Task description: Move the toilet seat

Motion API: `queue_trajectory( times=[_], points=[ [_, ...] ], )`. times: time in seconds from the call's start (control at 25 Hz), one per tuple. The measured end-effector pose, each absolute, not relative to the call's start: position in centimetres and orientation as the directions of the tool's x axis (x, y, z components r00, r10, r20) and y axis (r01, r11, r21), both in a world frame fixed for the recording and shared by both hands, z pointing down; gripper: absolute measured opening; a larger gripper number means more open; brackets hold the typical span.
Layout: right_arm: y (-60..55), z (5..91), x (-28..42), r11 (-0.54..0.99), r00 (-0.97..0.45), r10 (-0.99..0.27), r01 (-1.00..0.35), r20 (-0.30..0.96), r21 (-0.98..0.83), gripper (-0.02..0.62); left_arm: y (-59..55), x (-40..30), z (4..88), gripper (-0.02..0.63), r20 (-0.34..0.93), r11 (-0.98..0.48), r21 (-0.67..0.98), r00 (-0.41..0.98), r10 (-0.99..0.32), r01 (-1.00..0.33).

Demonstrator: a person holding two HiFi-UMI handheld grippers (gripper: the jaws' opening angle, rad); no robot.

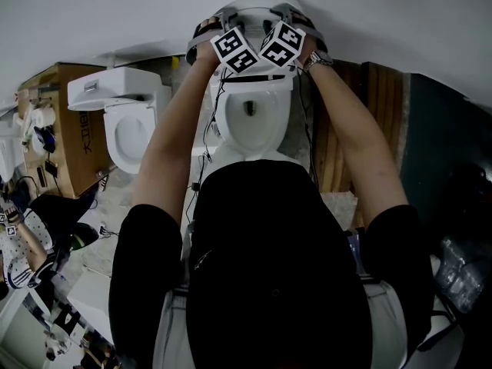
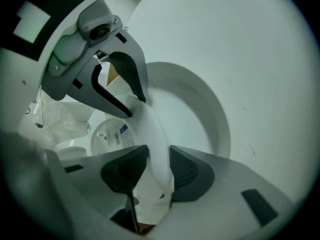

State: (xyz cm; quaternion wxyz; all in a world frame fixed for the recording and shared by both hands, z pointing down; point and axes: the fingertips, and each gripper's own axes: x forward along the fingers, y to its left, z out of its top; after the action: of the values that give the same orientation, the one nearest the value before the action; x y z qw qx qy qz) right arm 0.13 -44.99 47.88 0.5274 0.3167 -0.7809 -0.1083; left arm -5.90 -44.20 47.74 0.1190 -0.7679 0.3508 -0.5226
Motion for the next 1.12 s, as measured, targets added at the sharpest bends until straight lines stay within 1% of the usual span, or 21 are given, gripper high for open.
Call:
queue_trajectory(
  times=[0.48,0.84,1.12],
  points=[
    [-45.9,48.1,0.5,0.767,-0.199,-0.599,-0.422,0.776,0.484,0.152,-44.6,-5.7,47.7,0.141,0.689,-0.691,-0.593,0.184,-0.701,-0.413],
    [-46.4,47.5,0.5,0.761,-0.205,-0.594,-0.456,0.778,0.461,0.152,-45.0,-5.6,47.6,0.141,0.659,-0.669,-0.625,0.187,-0.728,-0.403],
    [-46.6,47.5,0.4,0.769,-0.206,-0.584,-0.451,0.785,0.453,0.155,-45.1,-5.6,47.6,0.141,0.671,-0.675,-0.614,0.179,-0.719,-0.409]
  ],
)
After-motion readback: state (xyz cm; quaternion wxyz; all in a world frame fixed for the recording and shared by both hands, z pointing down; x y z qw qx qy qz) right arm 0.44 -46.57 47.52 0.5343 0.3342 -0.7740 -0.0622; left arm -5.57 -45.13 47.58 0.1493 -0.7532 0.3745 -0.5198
